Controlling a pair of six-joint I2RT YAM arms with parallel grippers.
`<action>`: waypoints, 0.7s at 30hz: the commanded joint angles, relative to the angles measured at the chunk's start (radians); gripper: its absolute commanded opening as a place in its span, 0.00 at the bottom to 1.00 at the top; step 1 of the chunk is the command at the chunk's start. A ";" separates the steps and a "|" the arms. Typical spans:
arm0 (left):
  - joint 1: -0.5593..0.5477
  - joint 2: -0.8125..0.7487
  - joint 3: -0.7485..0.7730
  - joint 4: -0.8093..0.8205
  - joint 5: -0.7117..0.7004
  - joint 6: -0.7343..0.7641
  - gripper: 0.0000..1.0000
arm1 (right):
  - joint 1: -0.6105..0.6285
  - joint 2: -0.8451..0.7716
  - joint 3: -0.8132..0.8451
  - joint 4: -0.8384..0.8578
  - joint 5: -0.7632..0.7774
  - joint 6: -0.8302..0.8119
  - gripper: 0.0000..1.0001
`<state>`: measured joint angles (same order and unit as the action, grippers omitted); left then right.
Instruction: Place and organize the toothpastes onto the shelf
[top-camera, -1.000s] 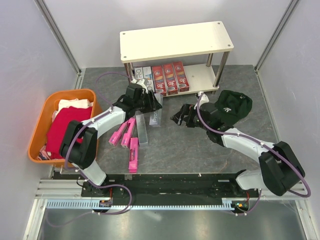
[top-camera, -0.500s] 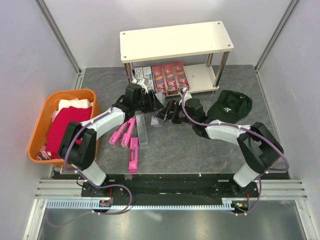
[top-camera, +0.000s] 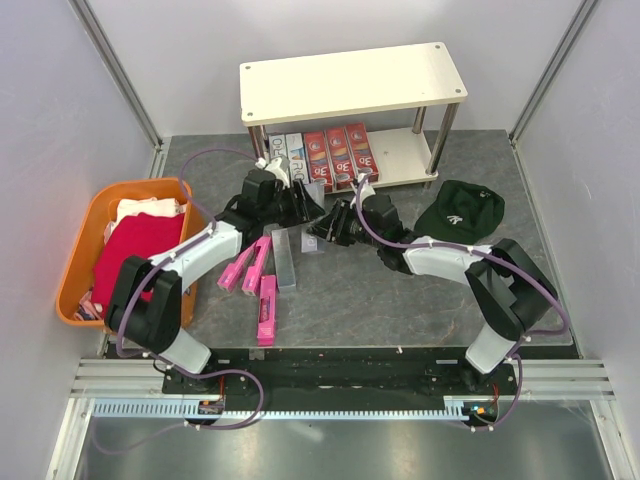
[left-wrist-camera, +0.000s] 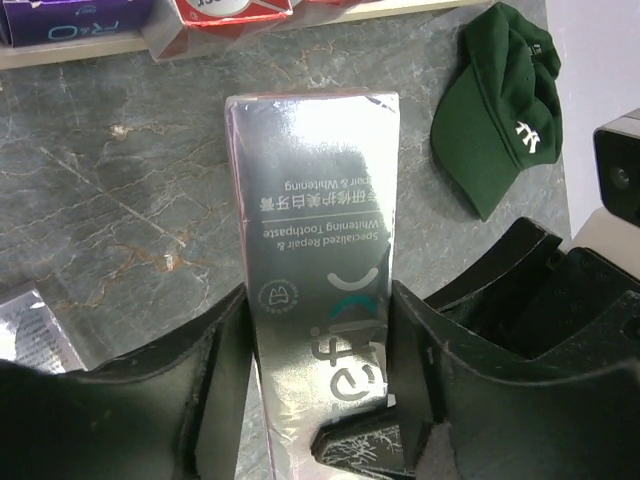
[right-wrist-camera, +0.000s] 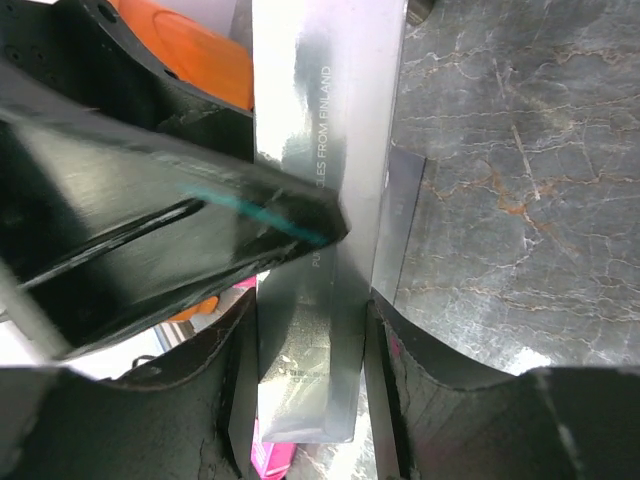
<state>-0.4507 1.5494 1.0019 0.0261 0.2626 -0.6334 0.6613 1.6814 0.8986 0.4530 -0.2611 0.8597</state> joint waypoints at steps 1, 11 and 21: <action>-0.006 -0.078 0.000 0.060 0.023 -0.020 0.67 | 0.000 -0.054 0.029 0.004 0.023 -0.048 0.26; -0.005 -0.156 0.009 0.029 -0.011 0.032 0.99 | 0.000 -0.115 0.075 -0.097 0.022 -0.120 0.22; 0.003 -0.331 0.038 -0.057 -0.193 0.116 1.00 | -0.032 -0.210 0.167 -0.232 0.048 -0.217 0.22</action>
<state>-0.4538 1.3052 0.9977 -0.0078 0.1707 -0.5869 0.6525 1.5578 0.9661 0.2226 -0.2359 0.7101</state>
